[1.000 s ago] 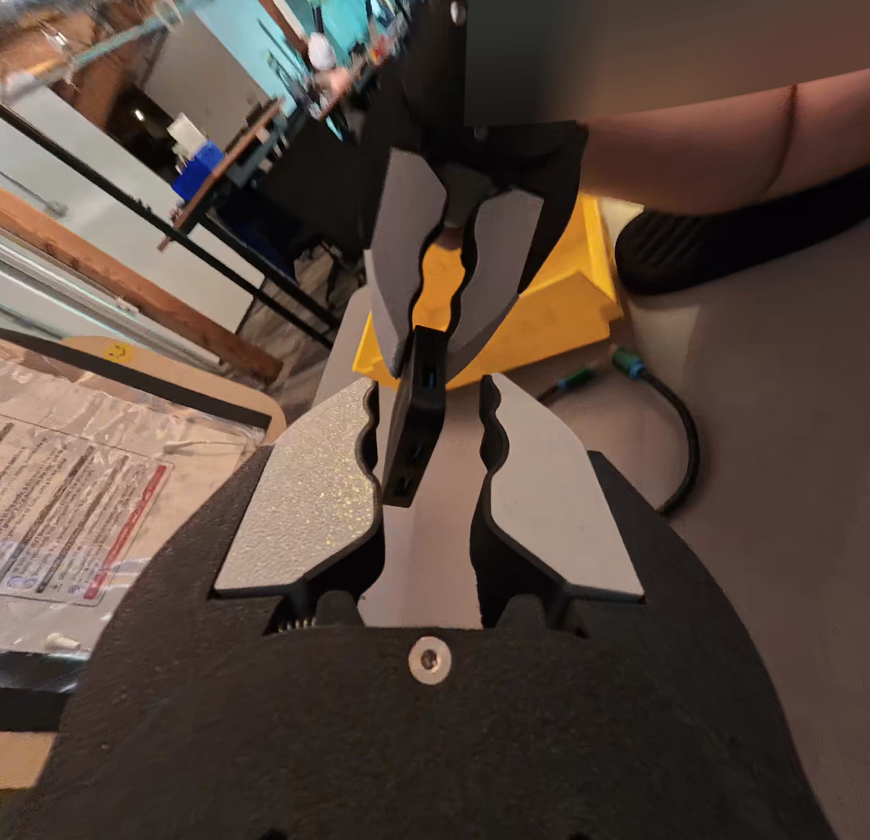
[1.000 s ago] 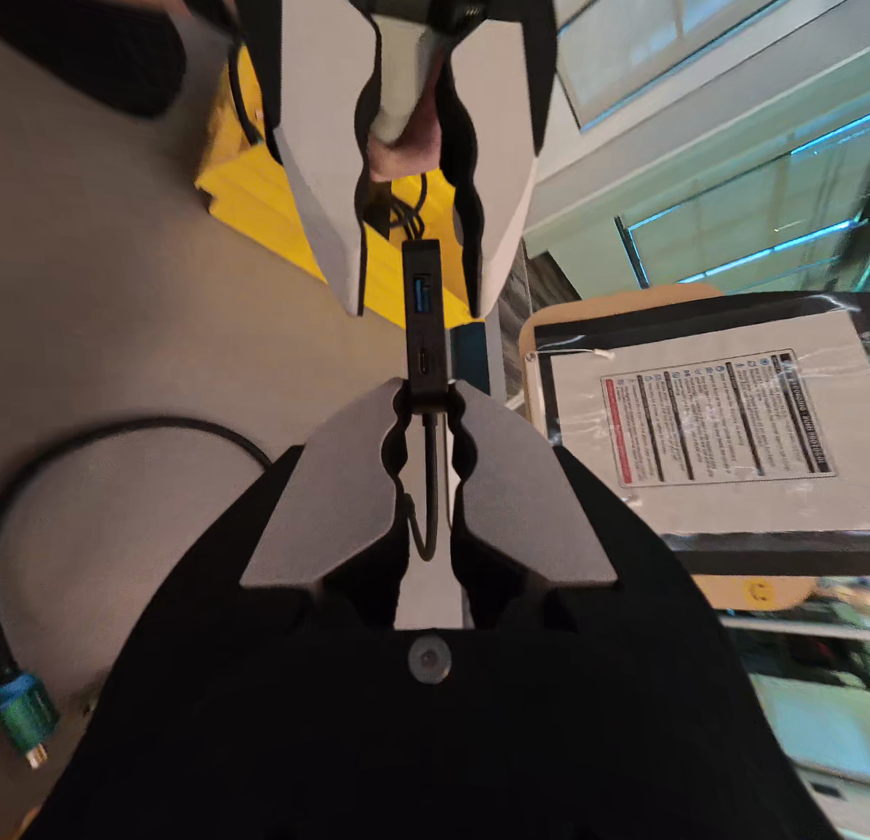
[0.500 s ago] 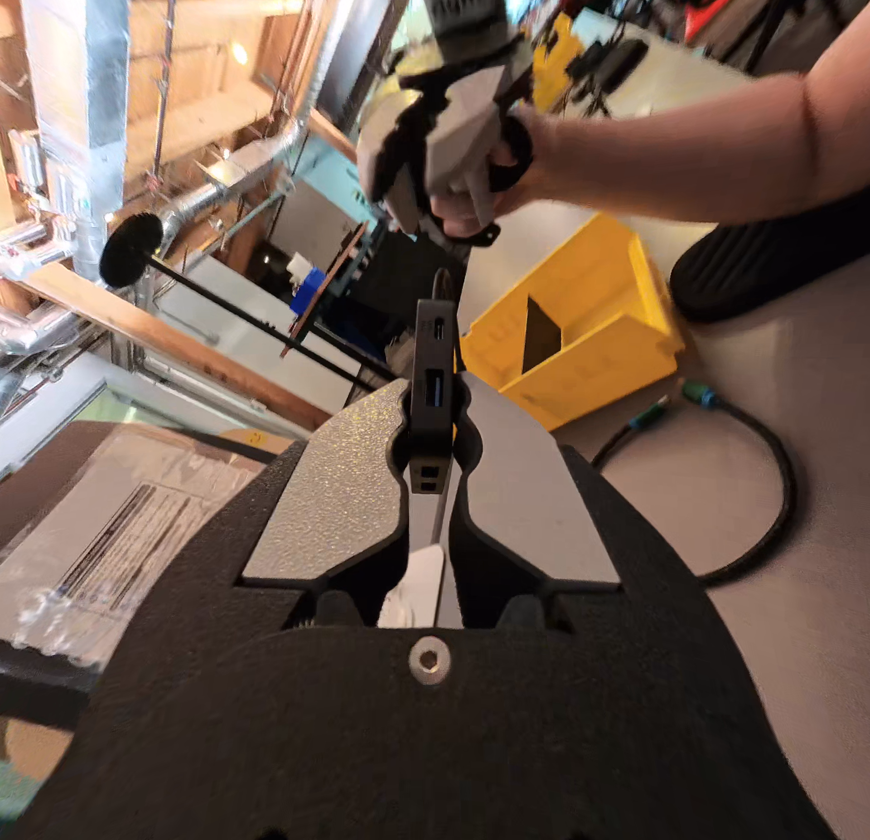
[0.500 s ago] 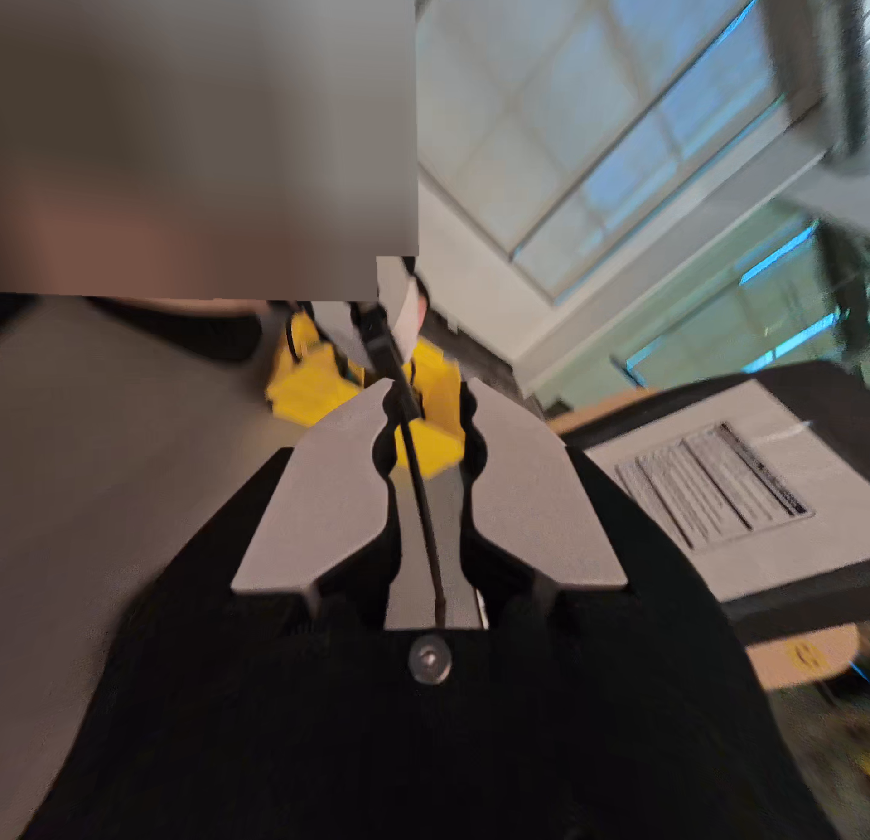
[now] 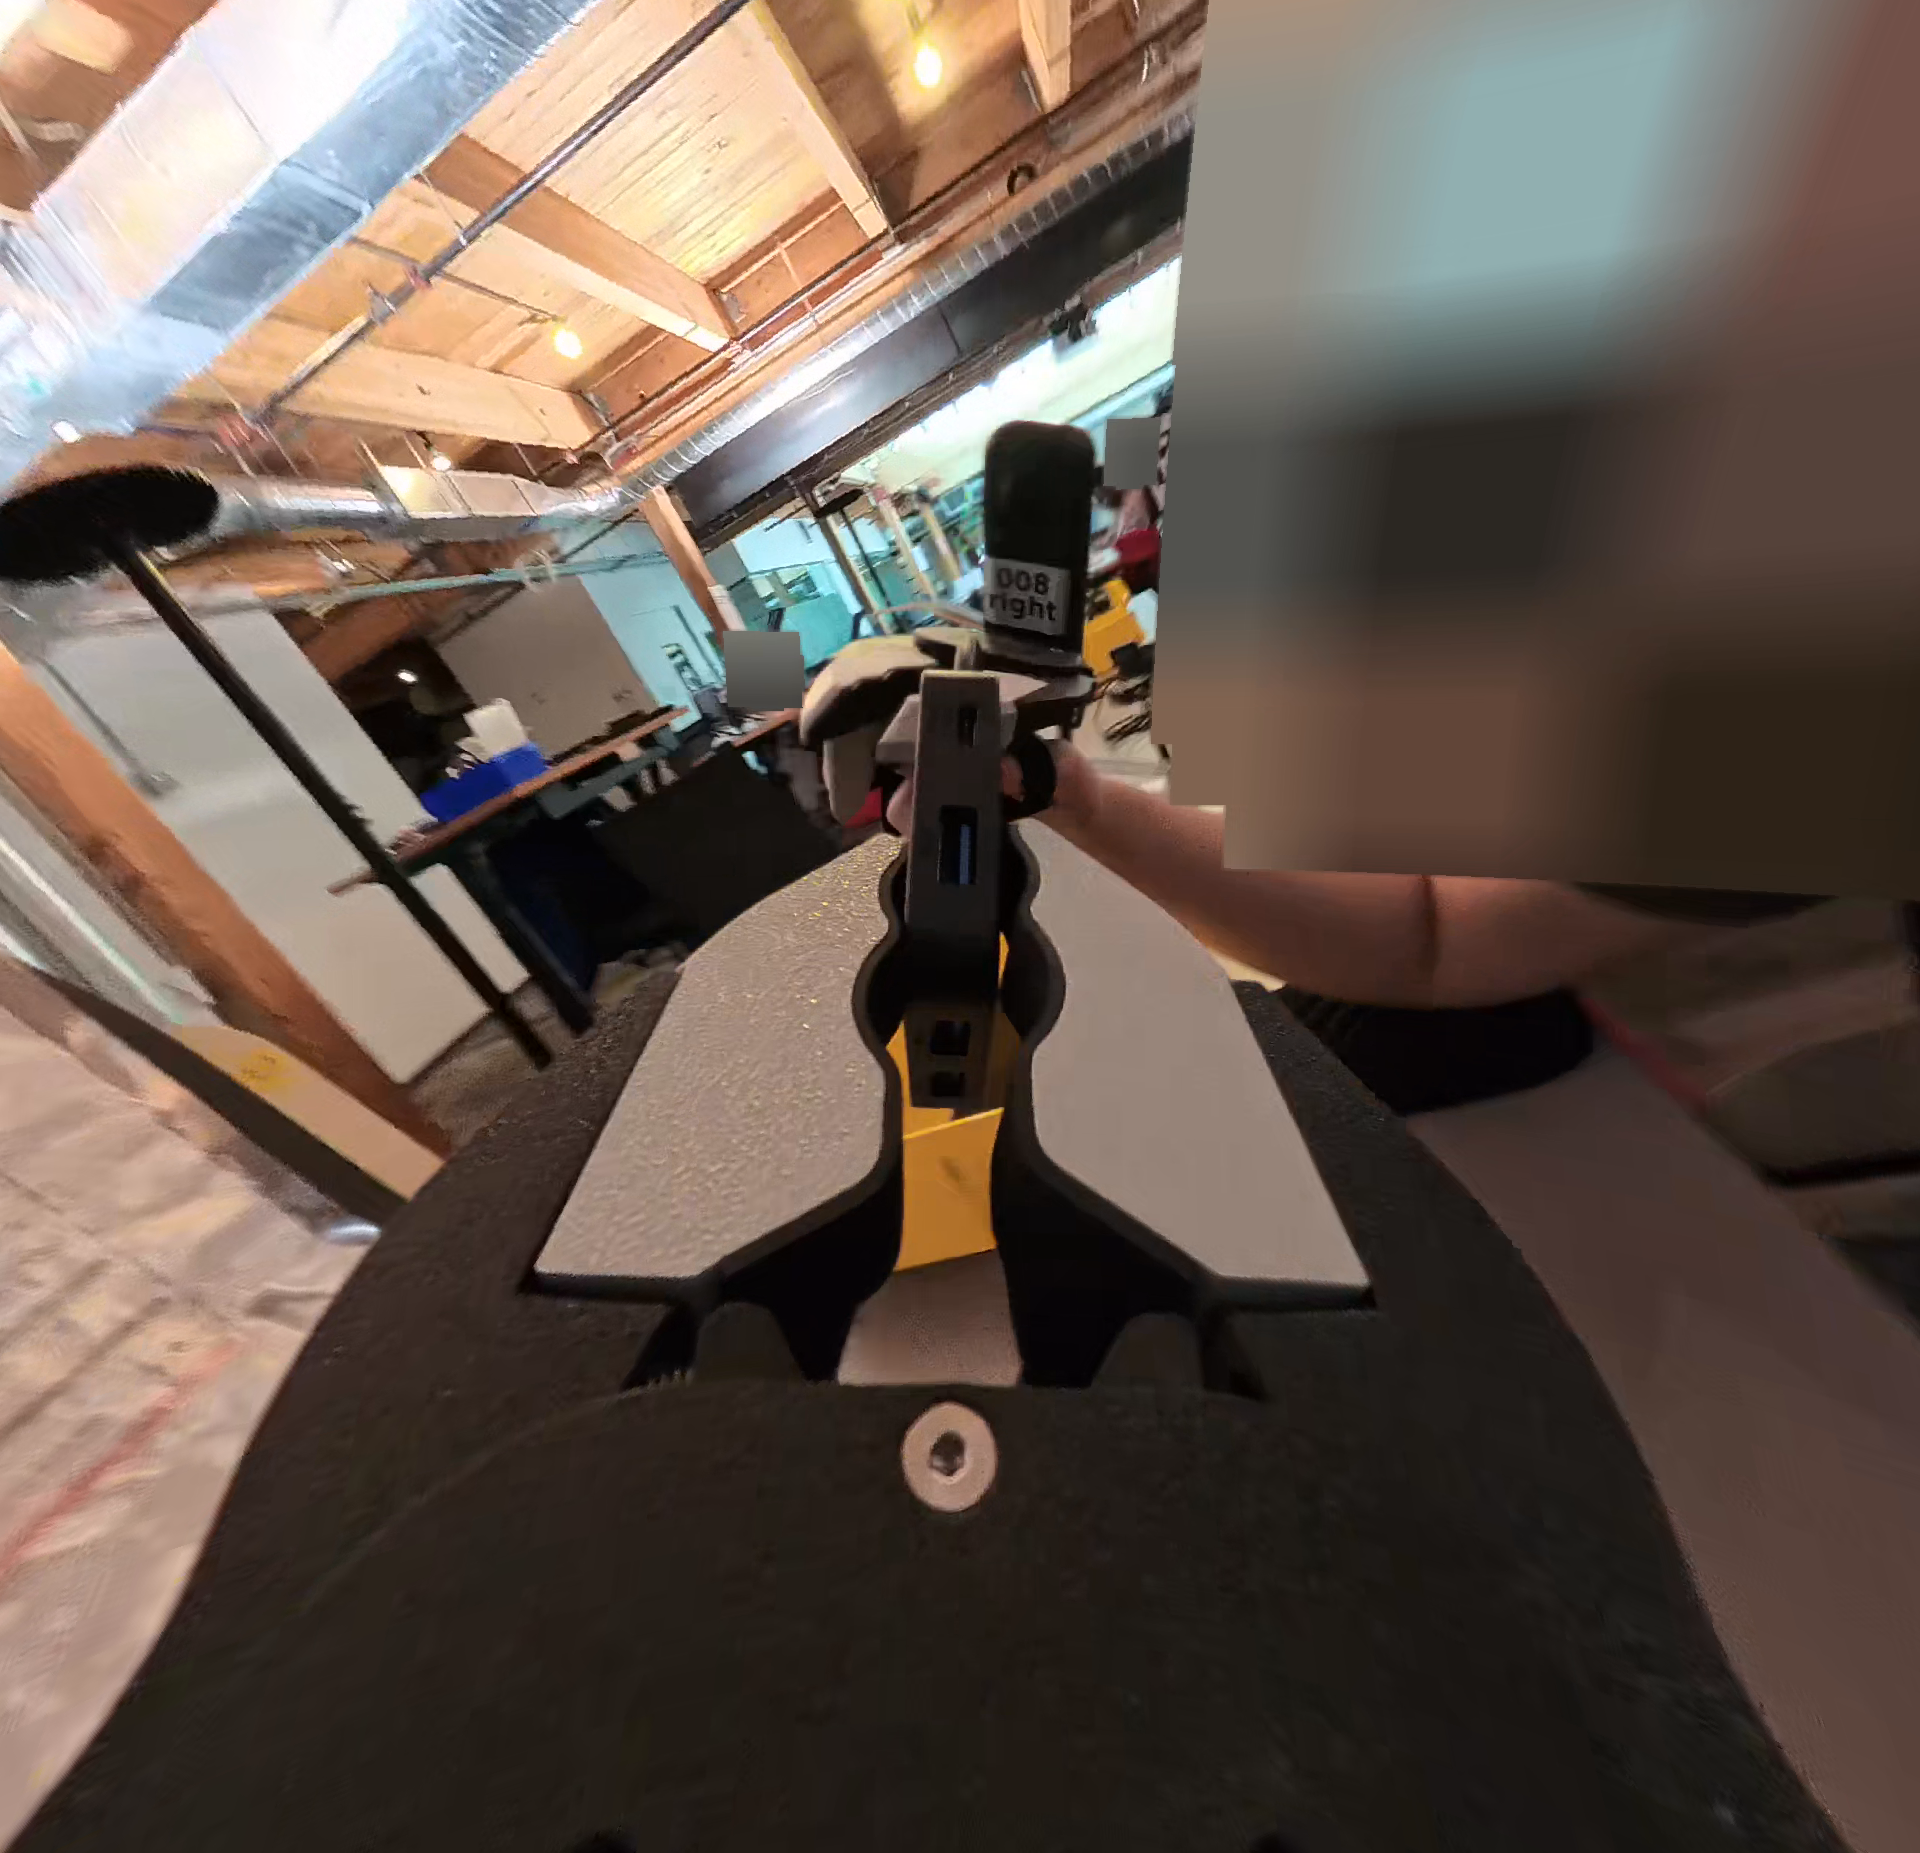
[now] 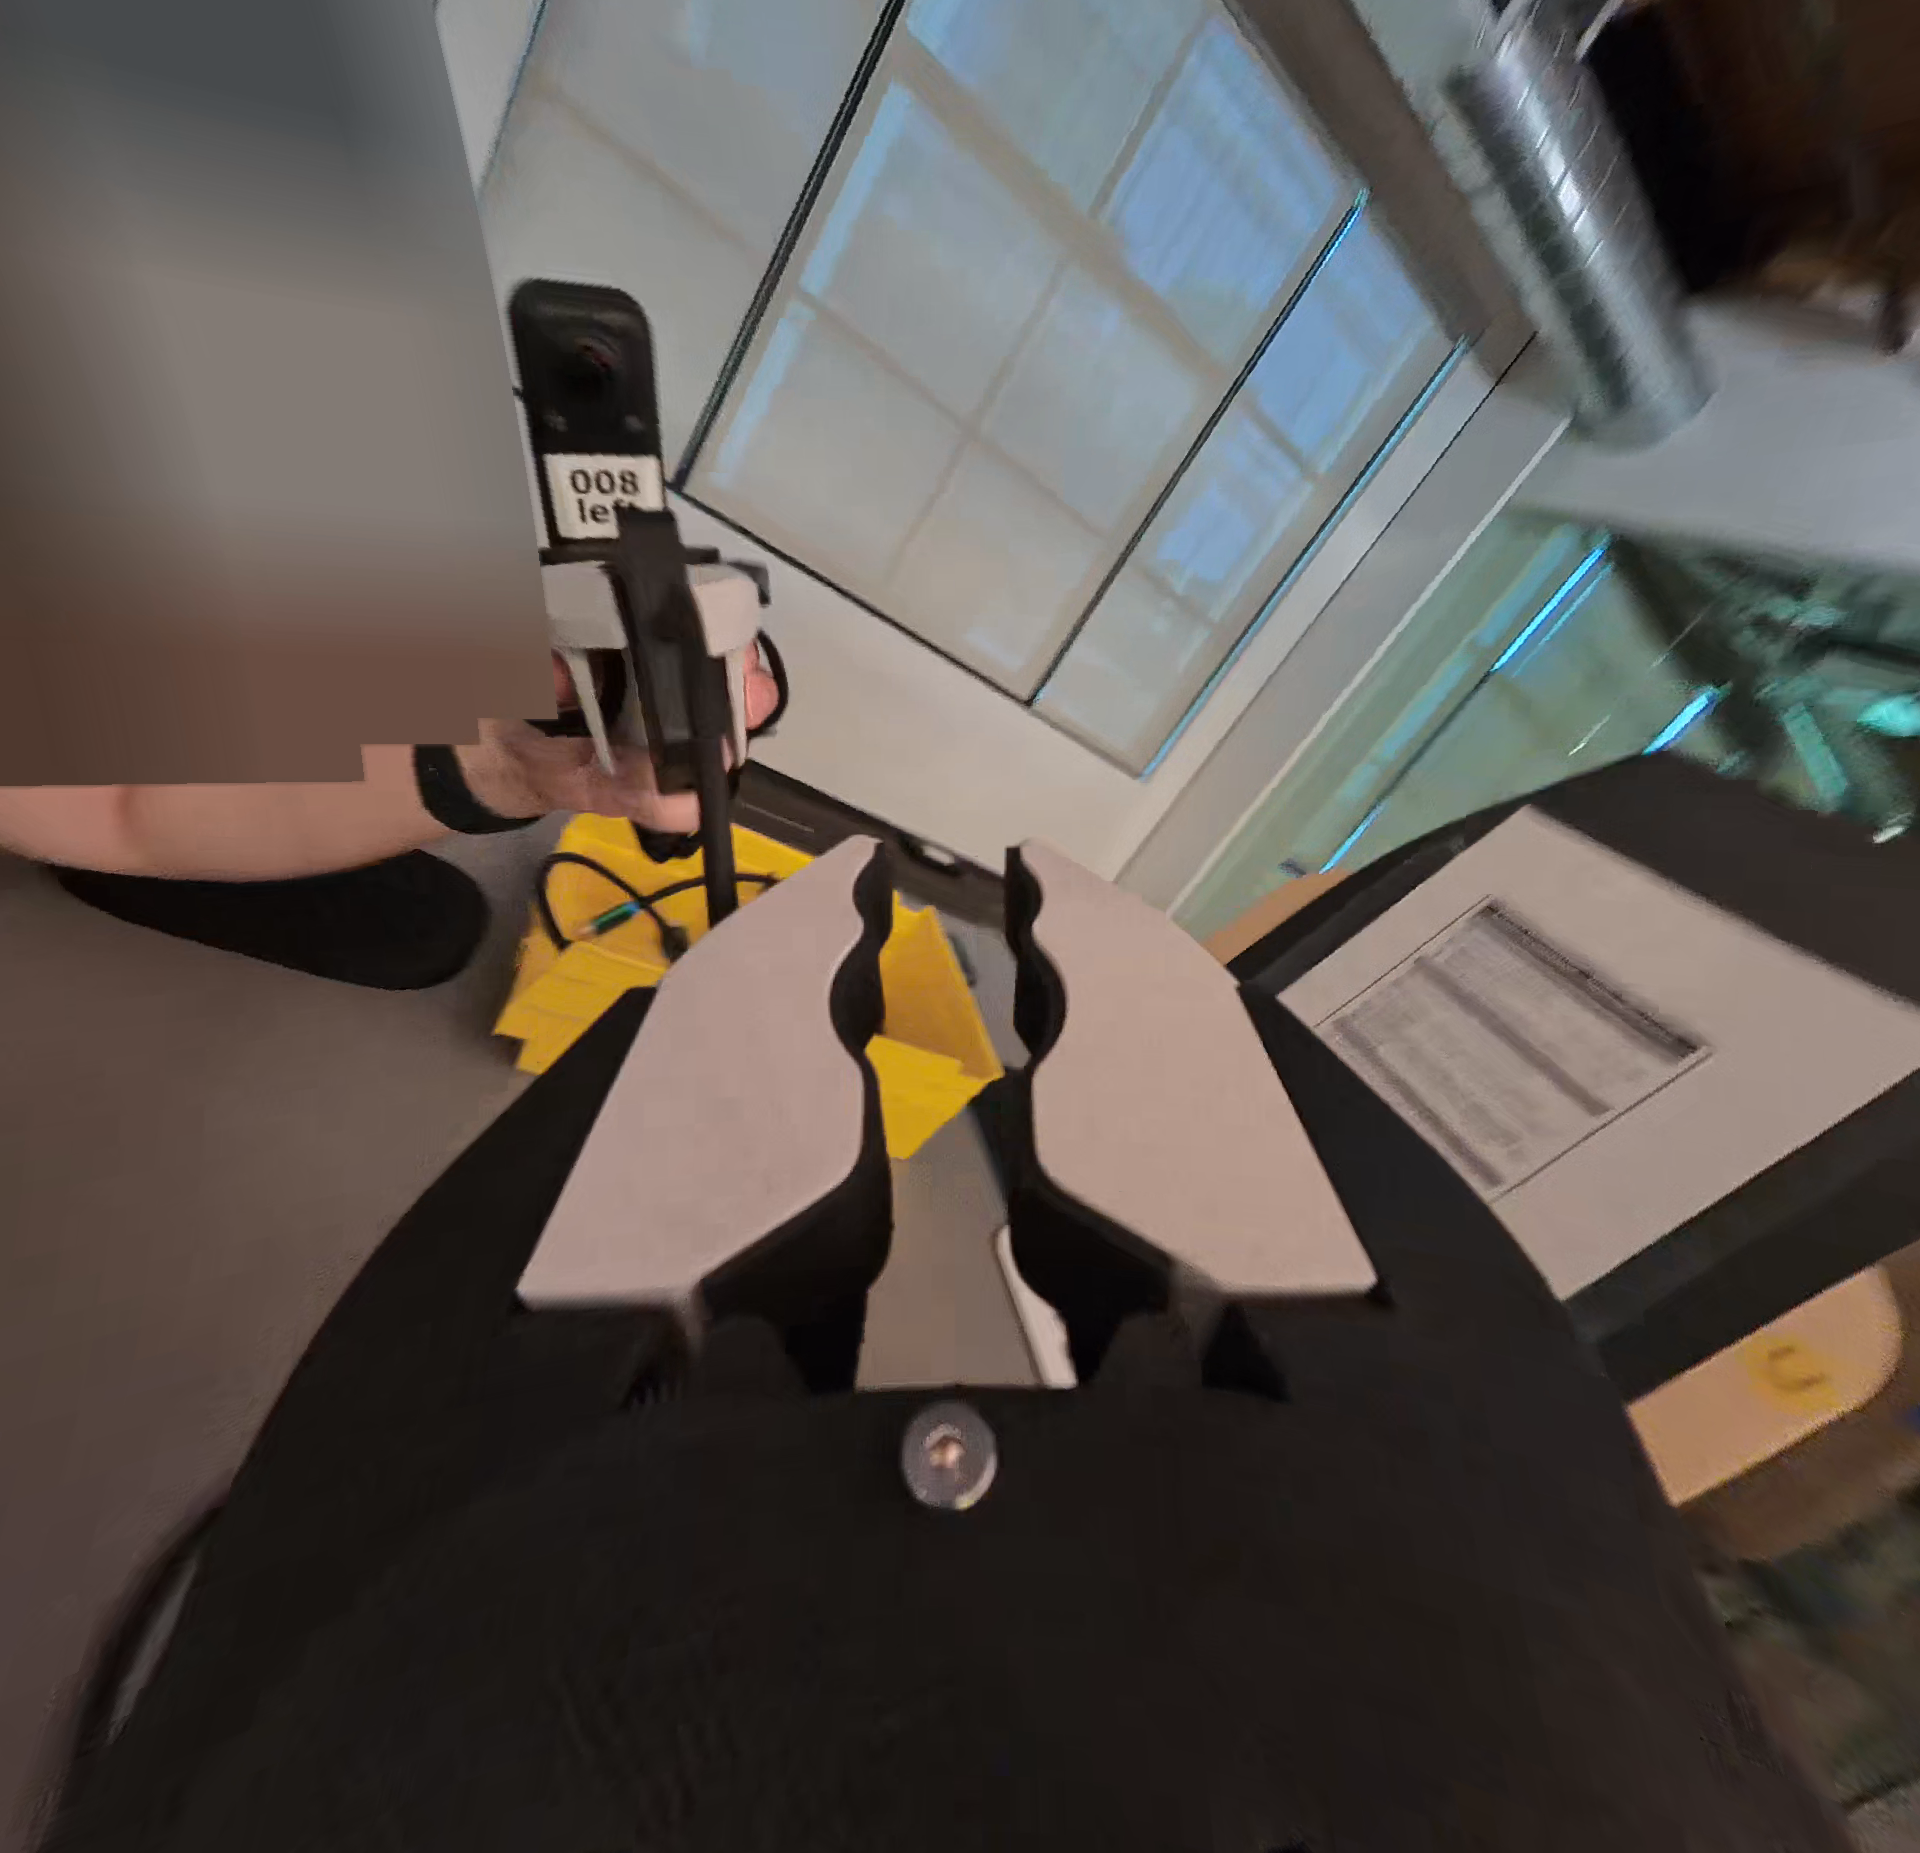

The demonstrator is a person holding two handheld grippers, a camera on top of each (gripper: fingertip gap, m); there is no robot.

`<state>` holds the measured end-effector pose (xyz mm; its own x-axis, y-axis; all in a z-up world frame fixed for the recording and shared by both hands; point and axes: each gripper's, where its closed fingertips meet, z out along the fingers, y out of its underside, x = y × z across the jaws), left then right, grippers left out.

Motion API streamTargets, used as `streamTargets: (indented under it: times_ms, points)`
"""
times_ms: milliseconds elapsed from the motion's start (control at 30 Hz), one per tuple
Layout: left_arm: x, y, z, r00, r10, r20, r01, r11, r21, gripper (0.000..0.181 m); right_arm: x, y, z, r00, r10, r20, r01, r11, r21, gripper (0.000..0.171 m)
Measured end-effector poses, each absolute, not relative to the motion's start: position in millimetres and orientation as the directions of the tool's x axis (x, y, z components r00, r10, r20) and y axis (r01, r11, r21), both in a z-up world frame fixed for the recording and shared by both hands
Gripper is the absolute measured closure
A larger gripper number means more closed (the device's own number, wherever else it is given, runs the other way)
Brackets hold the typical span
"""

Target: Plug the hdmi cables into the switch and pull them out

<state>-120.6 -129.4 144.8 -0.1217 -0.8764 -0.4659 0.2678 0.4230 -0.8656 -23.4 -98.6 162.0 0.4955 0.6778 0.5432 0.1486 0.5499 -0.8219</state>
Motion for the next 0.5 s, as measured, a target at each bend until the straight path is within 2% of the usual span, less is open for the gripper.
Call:
streamTargets:
  times_ms: [100, 233, 400, 500]
  points:
    - [-120.9, -125.2, 149.8, -0.165, -0.921, -0.354, 0.280, 0.300, -0.912, 0.167, -24.4, -118.3, 176.9, 0.506, 0.618, 0.601, 0.167, 0.613, -0.772, 0.152]
    - [-122.5, -112.1, 151.7, -0.095, -0.932, -0.350, 0.259, 0.316, -0.913, 0.168, -32.0, -146.0, 192.8, 0.505, 0.575, 0.644, 0.167, 0.667, -0.726, 0.147]
    - [-122.5, -120.6, 152.5, -0.131, -0.927, -0.352, 0.279, 0.306, -0.910, 0.168, -47.9, -126.8, 174.2, 0.499, 0.594, 0.631, 0.255, 0.596, -0.762, 0.133]
    - [-119.2, -119.4, 148.3, -0.110, -0.921, -0.373, 0.251, 0.337, -0.907, 0.168, -56.5, -106.8, 144.0, 0.434, 0.718, 0.544, 0.282, 0.465, -0.839, 0.131]
